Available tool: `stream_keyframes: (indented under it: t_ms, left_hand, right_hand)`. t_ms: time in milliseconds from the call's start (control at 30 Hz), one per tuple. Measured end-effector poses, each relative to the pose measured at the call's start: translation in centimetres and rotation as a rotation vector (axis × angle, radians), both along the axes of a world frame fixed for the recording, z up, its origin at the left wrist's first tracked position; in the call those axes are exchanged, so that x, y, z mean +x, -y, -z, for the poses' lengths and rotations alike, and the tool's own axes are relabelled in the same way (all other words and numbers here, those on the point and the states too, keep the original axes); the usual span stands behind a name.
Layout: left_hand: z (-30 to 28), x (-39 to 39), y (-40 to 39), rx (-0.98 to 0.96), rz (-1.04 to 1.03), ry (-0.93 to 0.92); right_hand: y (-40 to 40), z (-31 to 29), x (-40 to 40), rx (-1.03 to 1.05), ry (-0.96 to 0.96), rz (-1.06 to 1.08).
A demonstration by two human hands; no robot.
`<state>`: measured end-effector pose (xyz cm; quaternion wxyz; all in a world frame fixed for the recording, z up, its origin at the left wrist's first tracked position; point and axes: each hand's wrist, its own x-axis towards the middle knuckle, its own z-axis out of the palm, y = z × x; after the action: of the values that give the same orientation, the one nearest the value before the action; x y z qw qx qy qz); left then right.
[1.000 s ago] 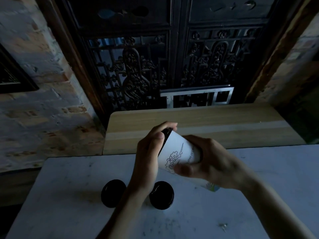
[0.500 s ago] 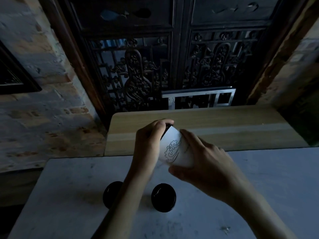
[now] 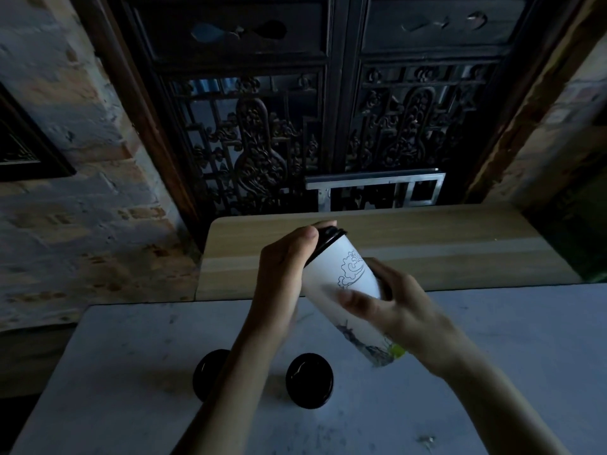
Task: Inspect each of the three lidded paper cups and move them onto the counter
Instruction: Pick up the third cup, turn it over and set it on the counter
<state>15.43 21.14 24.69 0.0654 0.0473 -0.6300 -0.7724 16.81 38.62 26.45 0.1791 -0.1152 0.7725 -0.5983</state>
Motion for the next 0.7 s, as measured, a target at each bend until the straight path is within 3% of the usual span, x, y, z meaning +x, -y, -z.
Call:
stream_keyframes:
  t_ms: [67, 133, 200, 333, 433, 500, 600, 700]
  left_hand:
    - [-0.2, -0.4, 0.0, -0.032, -0.057, 0.063]
    - [-0.3, -0.7, -0.2, -0.054, -0.088, 0.143]
    - [-0.2, -0.8, -0.2, -0.055, -0.078, 0.144]
    - [-0.1, -0.5, 0.2, -0.032, -0.027, 0.09]
    - [0.1, -0.4, 0.7, -0.018, -0.005, 0.032]
    - [0.0, -0.3, 0.8, -0.003, 0.015, 0.003]
    - [-0.2, -0.3, 0.7, 0.011, 0.008, 0.002]
    - [-0.3, -0.6, 0.4, 0.024, -0.064, 0.019]
  right_hand:
    - [0.4, 0.2, 0.5, 0.18, -0.177, 0.031]
    - [0.9, 0.1, 1.1, 0.506, -0.351, -0.002]
    - [1.4, -0.1, 1.4, 0.652, -0.409, 0.001]
    - [0.7, 0.8, 1.1, 0.44, -0.424, 0.045]
    - [0.1, 1.1, 0.3, -0.009, -0.189, 0.027]
    - [-0.1, 0.7, 0.0, -0.16, -0.022, -0.002]
    - [0.0, 0.5, 0.0, -0.17, 0.005, -0.019]
    - [0.6, 0.5, 0.8, 0.032, -0.198, 0.051]
